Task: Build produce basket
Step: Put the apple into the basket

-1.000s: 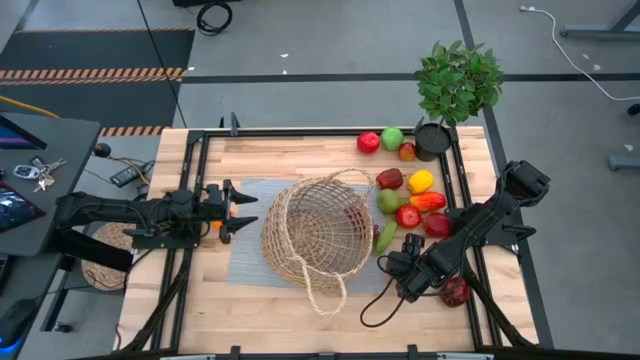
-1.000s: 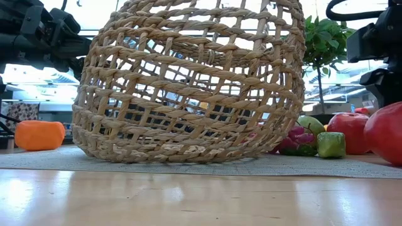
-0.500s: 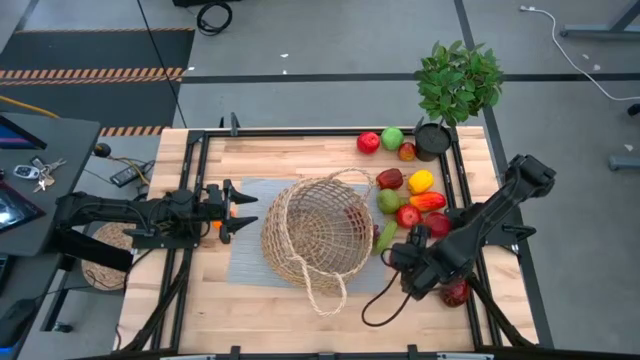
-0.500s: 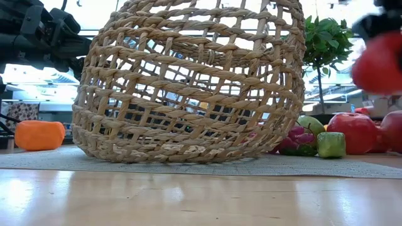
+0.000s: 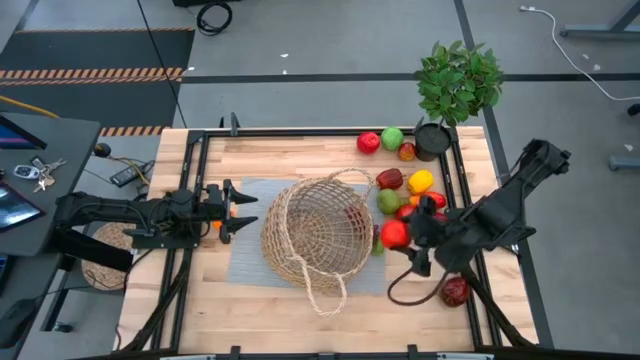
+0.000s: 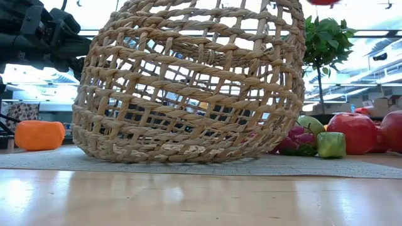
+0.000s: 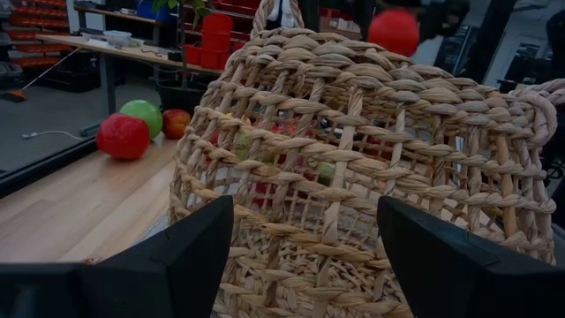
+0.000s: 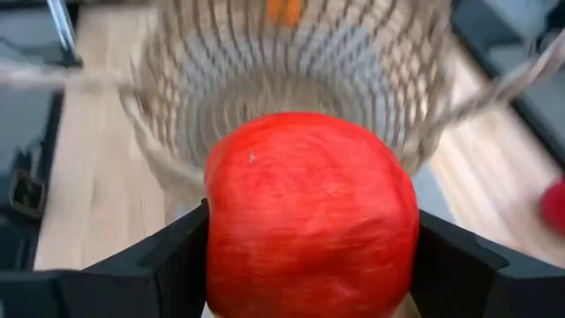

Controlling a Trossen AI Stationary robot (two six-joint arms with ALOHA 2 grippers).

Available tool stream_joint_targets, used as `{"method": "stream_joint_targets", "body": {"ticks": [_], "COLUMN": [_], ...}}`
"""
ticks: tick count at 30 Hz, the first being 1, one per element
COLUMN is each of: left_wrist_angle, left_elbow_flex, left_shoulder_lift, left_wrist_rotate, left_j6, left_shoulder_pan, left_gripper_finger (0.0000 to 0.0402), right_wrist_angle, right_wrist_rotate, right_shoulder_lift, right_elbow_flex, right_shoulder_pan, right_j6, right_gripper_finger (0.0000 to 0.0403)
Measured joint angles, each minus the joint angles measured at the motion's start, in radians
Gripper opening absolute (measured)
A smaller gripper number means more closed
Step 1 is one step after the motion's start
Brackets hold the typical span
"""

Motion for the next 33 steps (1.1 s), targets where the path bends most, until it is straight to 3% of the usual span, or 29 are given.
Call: {"method": "stream_joint_targets", "body": {"ticks": [9, 21, 28, 33], "left_wrist_angle": [0.0, 0.0, 0.0, 0.0], "left_elbow_flex": [0.0, 0.0, 0.0, 0.0], "left_shoulder_lift": [0.0, 0.0, 0.0, 0.0], "left_wrist_rotate": [0.0, 0.0, 0.0, 0.0], "left_j6": [0.0, 0.0, 0.0, 0.0], "left_shoulder_pan": [0.0, 0.0, 0.0, 0.0], "left_gripper_finger": [0.0286, 0.0286, 0.0286, 0.0286], "right_wrist_angle": [0.251, 0.35, 0.506, 0.631], "right_wrist_rotate": [0.053, -0.01, 0.046, 0.057], "right_shoulder_lift": [-0.073, -0.072, -0.029, 0.037], "right_elbow_flex": [0.0, 0.0, 0.0, 0.0], "right_shoulder_pan": [-0.053, -0.096, -0.131, -0.154], "right_j6": [-0.187, -0.257, -0.437, -0.693], "right_gripper_finger": [0.0308, 0.0309, 0.0309, 0.0309]}}
